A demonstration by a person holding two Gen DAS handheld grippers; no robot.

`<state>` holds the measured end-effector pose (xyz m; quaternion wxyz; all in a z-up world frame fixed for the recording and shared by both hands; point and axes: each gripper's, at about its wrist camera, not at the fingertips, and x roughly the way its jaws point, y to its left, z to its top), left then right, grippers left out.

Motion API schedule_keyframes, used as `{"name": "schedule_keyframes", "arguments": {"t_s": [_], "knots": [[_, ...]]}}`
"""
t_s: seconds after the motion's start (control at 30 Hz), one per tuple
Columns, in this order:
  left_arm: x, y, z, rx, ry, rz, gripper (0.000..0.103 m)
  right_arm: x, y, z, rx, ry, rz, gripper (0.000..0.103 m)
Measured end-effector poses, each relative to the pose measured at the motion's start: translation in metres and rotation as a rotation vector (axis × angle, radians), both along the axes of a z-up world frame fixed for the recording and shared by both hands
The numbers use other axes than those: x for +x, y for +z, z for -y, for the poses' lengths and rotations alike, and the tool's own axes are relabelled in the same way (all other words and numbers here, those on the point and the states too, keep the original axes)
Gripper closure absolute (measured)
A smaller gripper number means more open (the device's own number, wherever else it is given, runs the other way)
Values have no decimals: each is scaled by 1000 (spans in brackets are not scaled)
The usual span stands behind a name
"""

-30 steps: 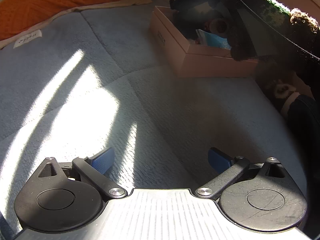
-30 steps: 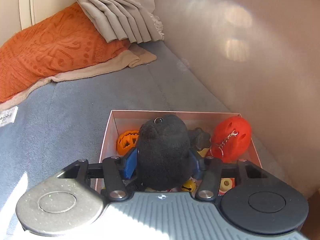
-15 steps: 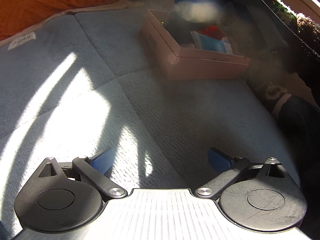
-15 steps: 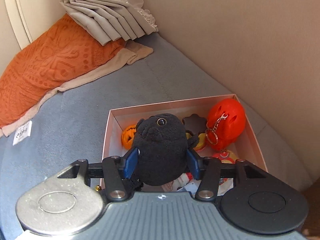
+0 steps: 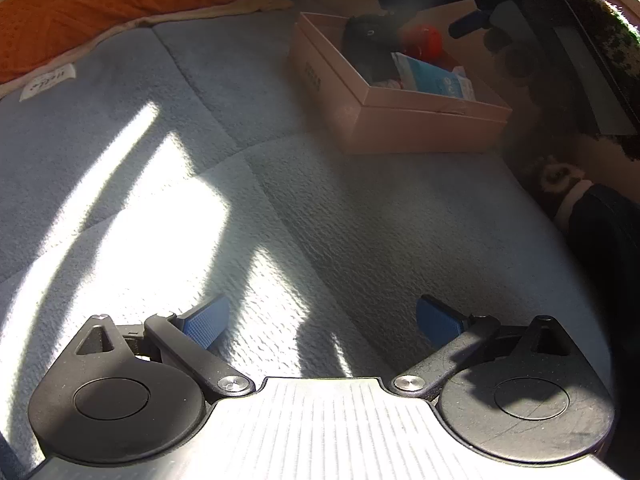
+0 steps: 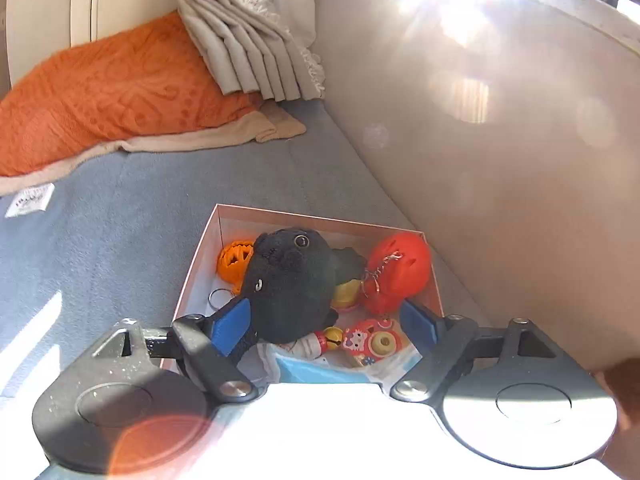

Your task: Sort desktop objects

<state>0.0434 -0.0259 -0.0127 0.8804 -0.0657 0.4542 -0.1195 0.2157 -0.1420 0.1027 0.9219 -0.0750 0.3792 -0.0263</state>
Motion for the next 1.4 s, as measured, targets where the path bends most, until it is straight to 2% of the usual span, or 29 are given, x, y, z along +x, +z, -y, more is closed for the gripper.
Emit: {"name": "schedule_keyframes", "arguments": {"t_s": [0.13, 0.23, 0.4, 0.5, 0.57, 0.7, 0.77, 0.87, 0.9, 1.1, 1.23, 1.4], "knots": [[-2, 3, -1, 7, 7, 18, 0, -62, 18, 13, -3, 15, 59, 0], [-4, 5, -3, 23, 21, 41, 0, -110, 10, 17, 34, 25, 13, 0], [-7, 9, -7, 55, 63, 86, 0, -176, -44, 9, 107, -13, -162, 0], [-11, 12, -13, 79, 94, 114, 0, -203, -78, 0, 84, -49, -209, 0], [-13, 14, -16, 89, 111, 126, 0, -211, -94, -8, 36, -70, -191, 0], [-13, 13, -20, 106, 134, 139, 0, -212, -108, -14, -90, 32, -58, 0], [-13, 13, -21, 104, 135, 146, 0, -206, -111, -6, -46, 38, -43, 0], [-13, 13, -19, 101, 125, 154, 0, -207, -122, 23, 161, -2, -10, 0], [-13, 12, -18, 102, 121, 154, 0, -210, -123, 26, 184, -2, 10, 0], [-15, 10, -15, 114, 106, 156, 0, -226, -124, 16, 139, -84, 71, 0], [-14, 9, -14, 108, 99, 155, 0, -228, -131, 12, 100, -57, 108, 0], [-15, 5, -9, 127, 70, 146, 0, -230, -130, 15, 121, -63, 110, 0]]}}
